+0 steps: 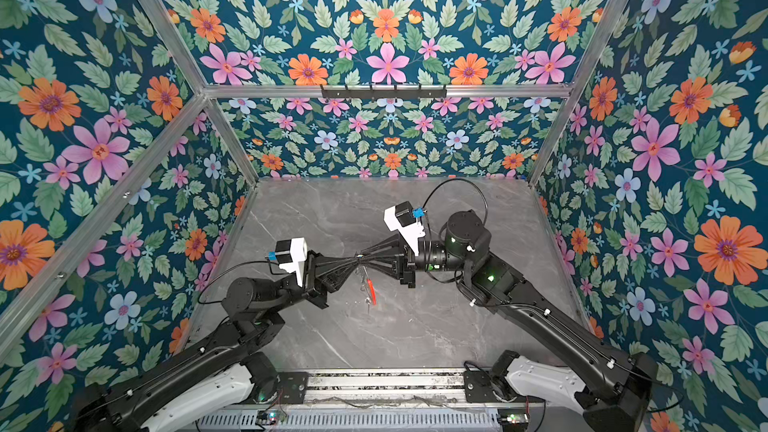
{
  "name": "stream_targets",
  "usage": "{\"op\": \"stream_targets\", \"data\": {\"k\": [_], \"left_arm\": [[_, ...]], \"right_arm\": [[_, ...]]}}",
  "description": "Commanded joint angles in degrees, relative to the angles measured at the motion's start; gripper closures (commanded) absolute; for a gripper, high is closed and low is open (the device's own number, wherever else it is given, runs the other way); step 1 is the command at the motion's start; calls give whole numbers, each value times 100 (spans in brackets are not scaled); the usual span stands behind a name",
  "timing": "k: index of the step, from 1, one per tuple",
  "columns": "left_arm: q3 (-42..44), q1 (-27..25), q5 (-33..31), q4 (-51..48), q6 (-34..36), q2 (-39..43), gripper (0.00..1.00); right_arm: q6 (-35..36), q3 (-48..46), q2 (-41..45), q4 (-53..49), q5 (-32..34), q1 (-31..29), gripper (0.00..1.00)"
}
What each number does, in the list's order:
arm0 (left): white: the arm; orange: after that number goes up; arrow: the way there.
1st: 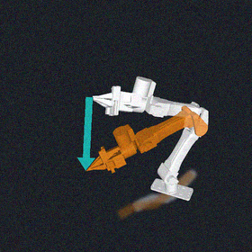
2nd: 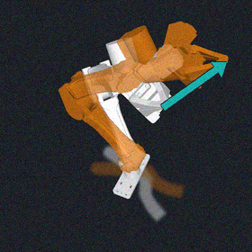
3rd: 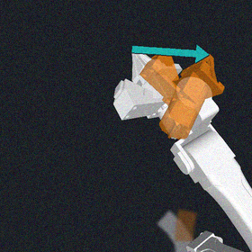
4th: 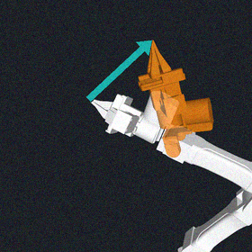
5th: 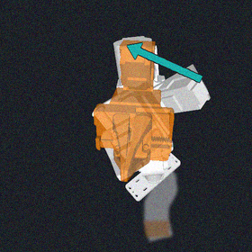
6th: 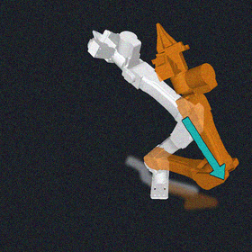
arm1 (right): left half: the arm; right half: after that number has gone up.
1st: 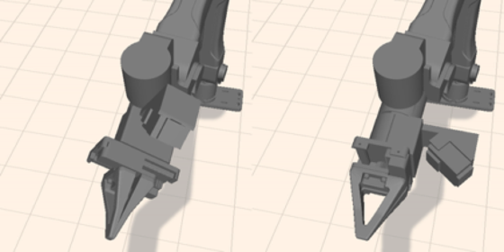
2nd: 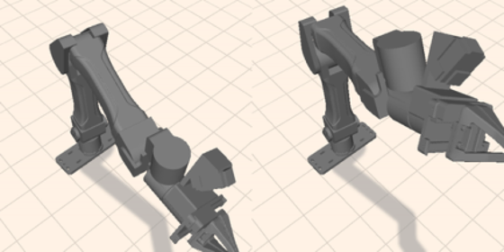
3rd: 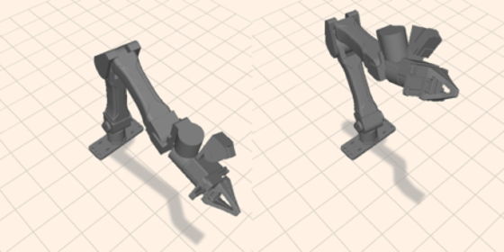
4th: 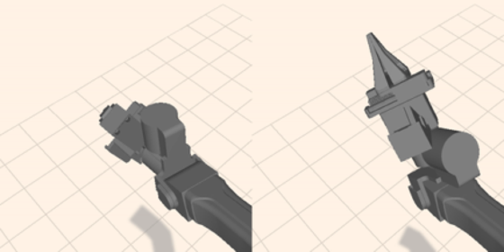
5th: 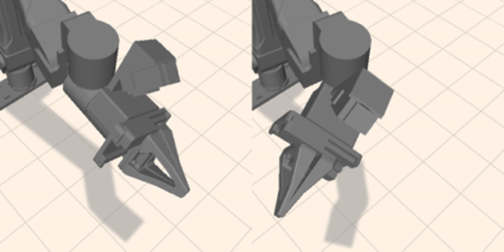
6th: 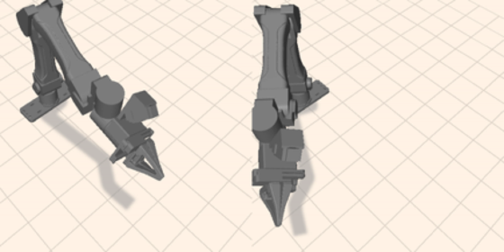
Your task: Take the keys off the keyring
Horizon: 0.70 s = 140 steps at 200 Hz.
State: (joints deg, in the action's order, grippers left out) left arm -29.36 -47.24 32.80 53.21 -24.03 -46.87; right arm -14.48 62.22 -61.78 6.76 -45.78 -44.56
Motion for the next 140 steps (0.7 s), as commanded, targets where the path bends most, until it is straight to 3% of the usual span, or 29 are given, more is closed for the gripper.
{"op": "stream_targets", "data": {"k": [1, 15, 24, 49, 65, 104, 140], "left_arm": [[-25, 2, -10, 264, -52, 3, 100], [-55, -1, 31, 208, -64, 5, 100], [-93, -1, 66, 86, -47, 45, 100], [-184, 0, -28, -780, 223, 372, 80], [-388, 4, -142, -1744, 534, 615, 73], [-1262, 2, 73, -3899, 1076, 544, 69], [-1824, 2, 704, -4726, 1166, 90, 69]], "right_arm": [[84, 69, -23, 21, 51, -44, 91], [131, 101, -5, -95, 72, -44, 100], [241, 167, 38, -310, 157, -40, 100], [680, 485, 136, -1250, 381, -44, 100], [1014, 762, 114, -2025, 394, -44, 100], [1920, 1597, -99, -3964, 408, -44, 100], [2390, 2161, -336, -4978, 327, -44, 100]]}}
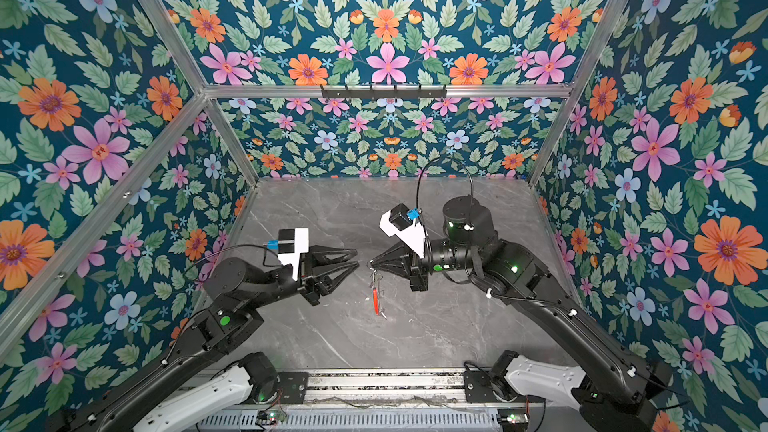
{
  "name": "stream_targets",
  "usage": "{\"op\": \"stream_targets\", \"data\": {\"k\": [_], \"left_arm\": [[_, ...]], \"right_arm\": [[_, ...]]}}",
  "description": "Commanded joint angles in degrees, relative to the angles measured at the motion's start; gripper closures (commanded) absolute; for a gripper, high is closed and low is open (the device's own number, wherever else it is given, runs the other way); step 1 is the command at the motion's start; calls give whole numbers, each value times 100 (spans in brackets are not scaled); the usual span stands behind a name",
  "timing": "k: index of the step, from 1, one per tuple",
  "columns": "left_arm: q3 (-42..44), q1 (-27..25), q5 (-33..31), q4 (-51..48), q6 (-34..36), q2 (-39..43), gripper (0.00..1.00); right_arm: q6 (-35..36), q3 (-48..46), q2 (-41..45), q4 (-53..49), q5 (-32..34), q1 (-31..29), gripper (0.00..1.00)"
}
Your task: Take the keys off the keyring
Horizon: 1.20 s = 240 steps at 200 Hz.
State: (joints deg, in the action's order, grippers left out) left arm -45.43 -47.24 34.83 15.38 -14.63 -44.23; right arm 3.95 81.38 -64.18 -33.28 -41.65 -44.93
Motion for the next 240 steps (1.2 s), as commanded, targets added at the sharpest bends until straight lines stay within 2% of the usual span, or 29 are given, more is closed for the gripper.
{"op": "stream_targets", "data": {"k": [1, 39, 110, 145, 181, 208, 211, 220, 227, 240], "left_arm": [[-228, 8, 517, -950, 225, -183, 69], [-496, 1, 1042, -1179, 224, -446, 69], [-905, -3, 1346, -1735, 461, -802, 75], [-941, 3, 1382, -1766, 470, -858, 83], [-911, 5, 1324, -1810, 486, -825, 100], [-695, 5, 1169, -1369, 350, -729, 100], [-643, 5, 1140, -1258, 316, -701, 100], [-439, 4, 999, -870, 200, -603, 100], [-265, 5, 885, -537, 120, -514, 100], [118, 1, 652, 213, -46, -285, 100]], "right_arm": [[555, 254, -99, -989, -92, -7, 100], [808, 599, -373, -1563, -98, -7, 100], [907, 946, -653, -1905, 65, -13, 100], [897, 1037, -732, -1891, 136, -27, 100], [840, 1089, -718, -1790, 212, -33, 100], [685, 1028, -724, -1496, 122, -49, 100], [634, 999, -715, -1425, 130, -51, 96], [479, 848, -618, -1128, 180, -46, 76], [361, 685, -509, -839, 196, -51, 65], [54, 263, -228, -145, 266, -51, 54]]}}
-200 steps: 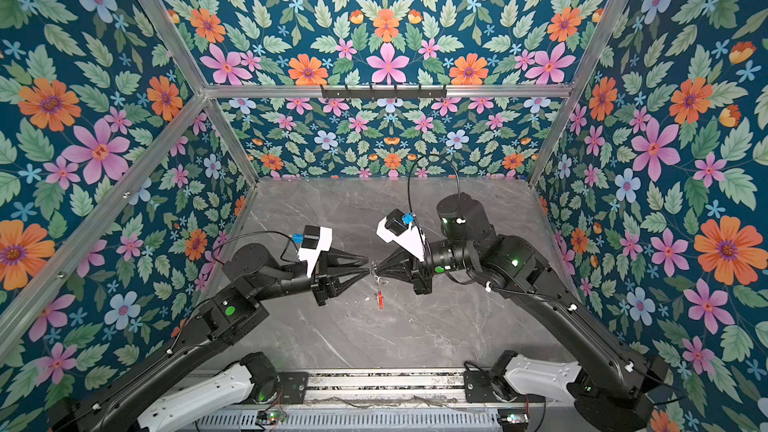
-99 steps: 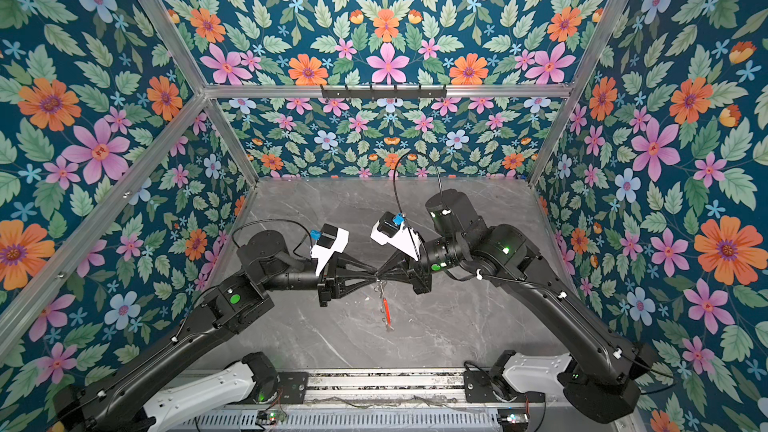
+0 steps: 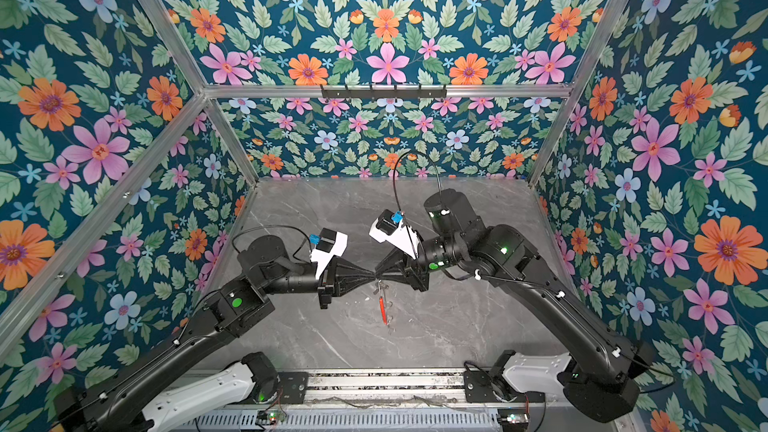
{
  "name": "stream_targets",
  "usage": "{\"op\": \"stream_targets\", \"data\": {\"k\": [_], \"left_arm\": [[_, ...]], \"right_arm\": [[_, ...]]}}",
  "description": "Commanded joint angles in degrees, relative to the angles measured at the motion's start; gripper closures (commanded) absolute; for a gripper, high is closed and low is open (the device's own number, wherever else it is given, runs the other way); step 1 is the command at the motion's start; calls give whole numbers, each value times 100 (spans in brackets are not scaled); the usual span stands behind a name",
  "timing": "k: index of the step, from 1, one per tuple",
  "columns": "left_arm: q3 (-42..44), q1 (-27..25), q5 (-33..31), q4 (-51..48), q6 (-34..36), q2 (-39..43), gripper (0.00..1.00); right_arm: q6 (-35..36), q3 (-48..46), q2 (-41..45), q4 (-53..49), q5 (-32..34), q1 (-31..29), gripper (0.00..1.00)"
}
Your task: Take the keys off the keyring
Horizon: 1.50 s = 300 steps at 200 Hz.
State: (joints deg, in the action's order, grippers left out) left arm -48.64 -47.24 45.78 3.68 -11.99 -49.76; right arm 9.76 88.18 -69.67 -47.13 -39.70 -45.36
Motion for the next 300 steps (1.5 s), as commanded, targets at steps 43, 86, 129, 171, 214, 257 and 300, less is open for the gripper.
{"op": "stream_targets", "data": {"k": [43, 86, 129, 171, 214, 257, 300], "left_arm": [[1331, 0, -838, 3400, -610, 638, 100], [1632, 0, -1060, 4424, -910, 542, 100], [1745, 1, -1011, 5220, -1322, 258, 100], [1762, -4, -1086, 5213, -1341, 280, 100], [1676, 3, -990, 5081, -1363, 275, 100], [1302, 2, -1110, 3158, -675, 773, 78], [455, 3, -736, 1081, -93, 661, 71]], "right_arm": [[-1370, -1511, 1054, 3092, 56, -6, 46], [-1722, -1715, 993, 3628, -159, -7, 49], [-1895, -1708, 835, 3905, -375, -29, 68], [-1888, -1681, 754, 3888, -398, -112, 80], [-1816, -1575, 749, 3736, -254, -153, 100], [-1333, -1096, 779, 2510, 67, -163, 100], [-757, -456, 623, 977, 379, -161, 100]]}}
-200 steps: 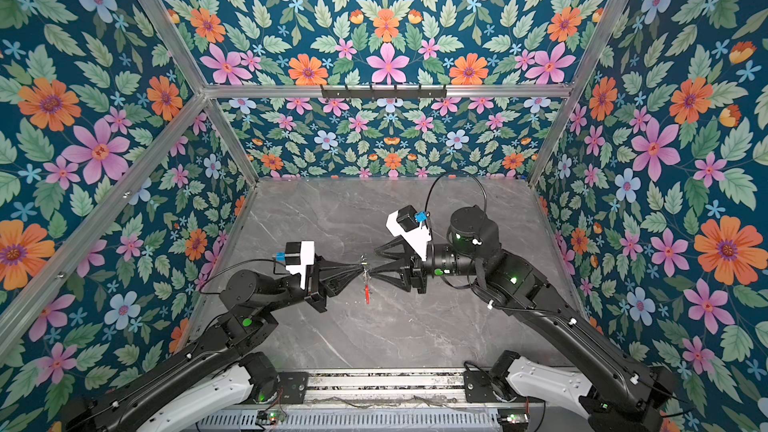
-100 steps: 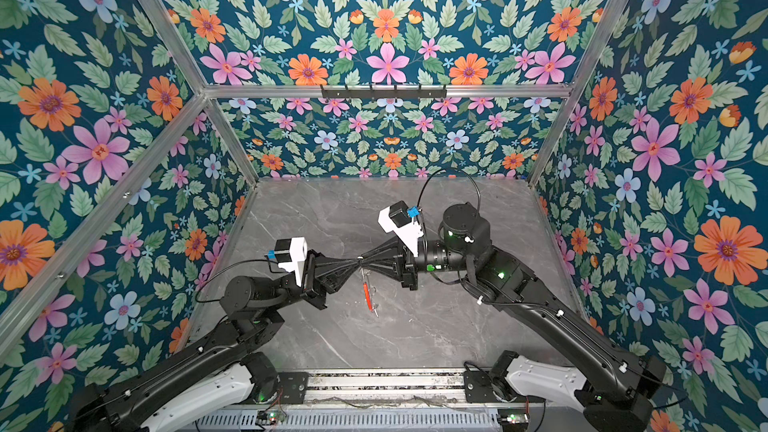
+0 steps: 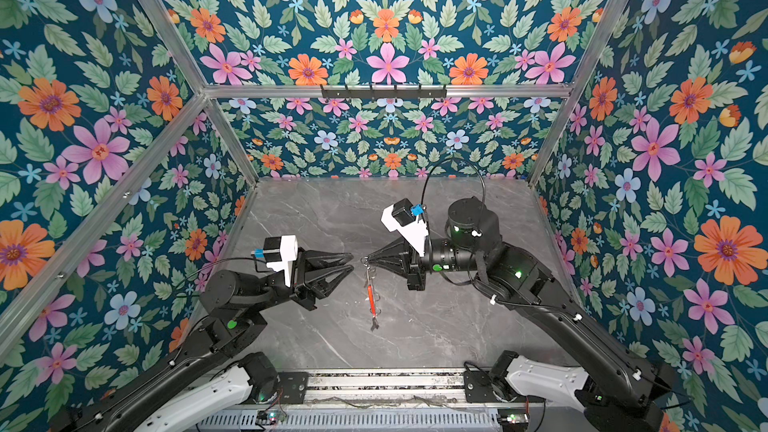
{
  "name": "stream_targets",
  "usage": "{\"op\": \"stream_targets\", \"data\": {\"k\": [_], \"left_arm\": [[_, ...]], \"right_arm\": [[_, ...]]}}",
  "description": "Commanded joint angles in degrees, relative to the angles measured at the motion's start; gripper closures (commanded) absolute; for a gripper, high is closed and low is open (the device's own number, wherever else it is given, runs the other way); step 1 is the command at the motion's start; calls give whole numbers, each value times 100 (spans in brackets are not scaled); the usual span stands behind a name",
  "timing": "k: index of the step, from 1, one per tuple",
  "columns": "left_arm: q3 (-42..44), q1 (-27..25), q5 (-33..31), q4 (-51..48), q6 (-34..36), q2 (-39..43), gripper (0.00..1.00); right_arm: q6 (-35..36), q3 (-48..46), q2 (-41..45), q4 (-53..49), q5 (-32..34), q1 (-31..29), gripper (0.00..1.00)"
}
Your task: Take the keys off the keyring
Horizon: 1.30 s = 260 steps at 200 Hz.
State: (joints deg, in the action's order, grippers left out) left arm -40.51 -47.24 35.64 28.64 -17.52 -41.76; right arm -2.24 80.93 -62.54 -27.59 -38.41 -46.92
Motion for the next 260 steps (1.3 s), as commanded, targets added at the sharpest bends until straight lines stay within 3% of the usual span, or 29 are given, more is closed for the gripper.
{"op": "stream_targets", "data": {"k": [1, 30, 72, 108, 127, 140, 165, 190, 192, 198, 201, 219, 260], "left_arm": [[-373, 4, 295, -1450, 469, -153, 71], [-852, 5, 734, -2174, 615, -543, 70], [-1053, 4, 980, -2379, 609, -795, 69], [-1033, 3, 280, -2574, 701, -588, 68], [-796, 1, -358, -2500, 724, -332, 66], [-528, -2, -717, -2256, 656, -148, 64], [25, 0, -1291, -1584, 474, 264, 54], [553, 0, -1748, -932, 273, 710, 38], [582, 4, -1776, -902, 262, 732, 35], [649, 2, -1855, -844, 229, 800, 5], [676, 4, -1885, -828, 219, 816, 1], [733, -4, -2005, -843, 166, 879, 0], [839, 4, -2050, -668, -26, 880, 0]], "right_arm": [[448, 285, -95, -990, 248, -4, 100], [617, 492, -210, -1370, 154, -12, 100], [661, 444, -221, -1324, 217, -119, 100], [500, 253, -161, -1221, 537, -129, 100], [257, -112, -32, -964, 825, -131, 64], [66, -414, 32, -763, 1195, -130, 55], [-330, -1015, 175, -492, 1908, -127, 50], [-823, -1667, 319, -194, 2254, -126, 44], [-866, -1720, 325, -176, 2293, -125, 44], [-982, -1855, 343, -151, 2379, -131, 42], [-1021, -1920, 352, -130, 2408, -133, 41], [-1256, -2207, 342, -135, 2628, -125, 30], [-1740, -2709, 117, -168, 2883, -130, 31]]}}
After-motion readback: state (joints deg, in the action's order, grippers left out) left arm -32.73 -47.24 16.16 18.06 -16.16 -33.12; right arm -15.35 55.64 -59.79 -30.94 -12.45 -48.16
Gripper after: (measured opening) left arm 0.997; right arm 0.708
